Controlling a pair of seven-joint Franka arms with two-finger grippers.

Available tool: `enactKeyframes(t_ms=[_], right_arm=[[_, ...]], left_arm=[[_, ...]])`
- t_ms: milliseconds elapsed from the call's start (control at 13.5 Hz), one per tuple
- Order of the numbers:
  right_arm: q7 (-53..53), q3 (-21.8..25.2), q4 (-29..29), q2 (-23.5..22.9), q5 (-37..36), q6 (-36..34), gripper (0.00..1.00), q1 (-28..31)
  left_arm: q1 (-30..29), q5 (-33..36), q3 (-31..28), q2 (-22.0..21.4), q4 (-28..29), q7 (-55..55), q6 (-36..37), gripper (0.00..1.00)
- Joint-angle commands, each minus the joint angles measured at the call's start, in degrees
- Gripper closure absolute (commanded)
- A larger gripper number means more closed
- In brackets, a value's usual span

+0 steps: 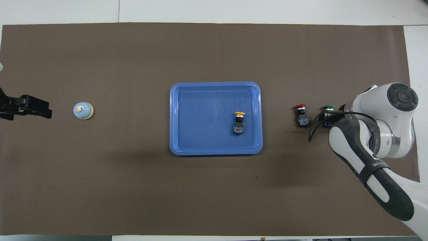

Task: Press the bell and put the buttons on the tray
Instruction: 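Return the right gripper and grasp the green-capped button, then place the green button in the tray beside the yellow one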

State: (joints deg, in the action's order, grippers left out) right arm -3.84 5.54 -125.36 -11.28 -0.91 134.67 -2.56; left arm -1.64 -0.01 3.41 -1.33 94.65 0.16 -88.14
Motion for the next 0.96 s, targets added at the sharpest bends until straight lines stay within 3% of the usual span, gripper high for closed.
enactKeyframes(t_ms=[0,297,519,593,890], right_arm=[[1.64,-0.71,-1.46,1.27,-0.67,1.21,1.0,0.8],[1.47,-1.32,5.1,-0.05,-0.67,-1.67,1.0,-1.11],[-3.77,-1.32,15.03,-1.37,-0.49,-12.73,1.0,-10.42],[-8.76,-1.32,16.71,-1.63,-0.49,-14.16,0.95,-13.32],[-20.1,-1.24,21.54,-4.95,-0.49,-16.36,1.0,-24.39]], left_arm=[[0.41,-0.43,-0.51,-0.34,-0.35,-0.16,0.25,0.0],[0.49,-0.43,-0.51,-0.34,-0.35,-0.16,0.25,0.0],[0.41,-0.43,-0.51,-0.34,-0.35,-0.16,0.25,0.0],[0.49,-0.43,-0.51,-0.34,-0.35,-0.16,0.25,0.0],[0.49,-0.52,-0.51,-0.34,-0.35,-0.16,0.25,0.0]])
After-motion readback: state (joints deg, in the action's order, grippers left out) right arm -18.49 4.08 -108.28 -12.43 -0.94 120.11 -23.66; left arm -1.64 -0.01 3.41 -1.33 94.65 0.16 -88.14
